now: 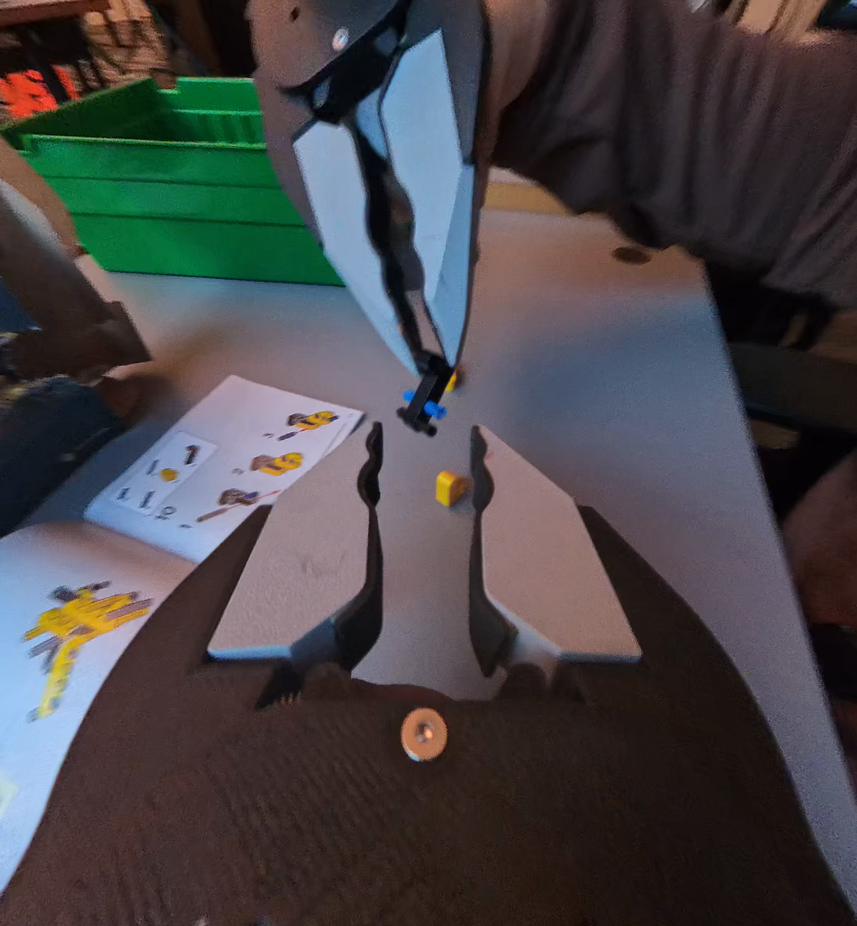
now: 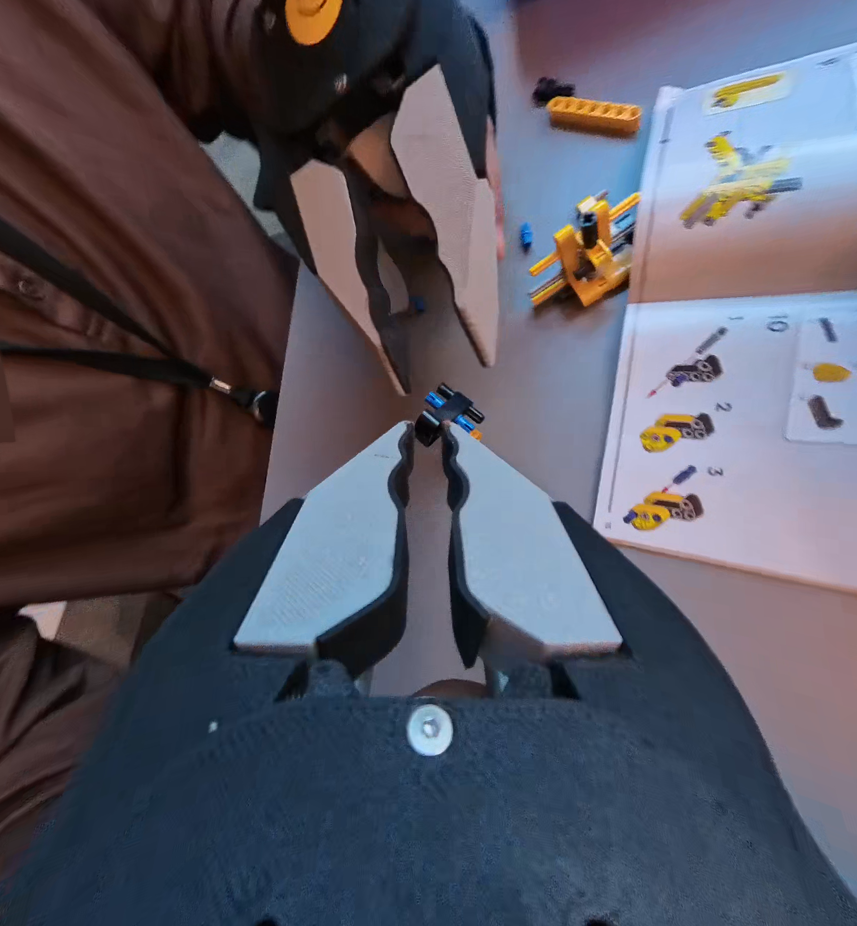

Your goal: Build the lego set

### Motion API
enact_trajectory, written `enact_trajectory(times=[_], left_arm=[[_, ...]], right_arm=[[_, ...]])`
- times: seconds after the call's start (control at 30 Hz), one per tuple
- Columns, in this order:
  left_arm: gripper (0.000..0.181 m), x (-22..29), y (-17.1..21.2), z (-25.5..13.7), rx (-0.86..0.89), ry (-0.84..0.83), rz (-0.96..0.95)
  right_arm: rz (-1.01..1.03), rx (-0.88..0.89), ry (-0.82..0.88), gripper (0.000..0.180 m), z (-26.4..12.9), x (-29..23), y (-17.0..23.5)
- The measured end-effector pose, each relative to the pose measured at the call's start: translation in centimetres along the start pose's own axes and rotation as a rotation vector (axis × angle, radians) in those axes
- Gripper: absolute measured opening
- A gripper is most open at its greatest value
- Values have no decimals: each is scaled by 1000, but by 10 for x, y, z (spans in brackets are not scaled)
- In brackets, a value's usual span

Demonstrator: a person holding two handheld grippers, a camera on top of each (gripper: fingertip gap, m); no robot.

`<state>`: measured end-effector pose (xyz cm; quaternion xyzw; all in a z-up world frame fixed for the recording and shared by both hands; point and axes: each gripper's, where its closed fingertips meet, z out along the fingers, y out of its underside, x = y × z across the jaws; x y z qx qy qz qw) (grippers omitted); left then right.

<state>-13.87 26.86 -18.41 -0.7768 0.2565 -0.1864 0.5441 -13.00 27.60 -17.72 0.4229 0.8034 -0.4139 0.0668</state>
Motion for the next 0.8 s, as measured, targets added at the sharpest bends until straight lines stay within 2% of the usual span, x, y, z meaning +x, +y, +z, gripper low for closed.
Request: enact_trajectory(times=[0.1, 0.23, 0.53, 0.8], left_arm=[[22, 7, 3, -1, -4, 110, -92], [7, 2, 7, -1, -18, 89, -102], [4, 8, 16, 6, -89, 74, -41], [0, -5, 20, 9, -116, 22, -116]], right_arm=[[-24, -60, -19, 7, 9, 4, -3], [-54, -81, -13, 7, 17, 6, -8], [-39, 9, -24, 0, 20, 8, -14], [-8, 64, 2, 0, 29, 19, -7]])
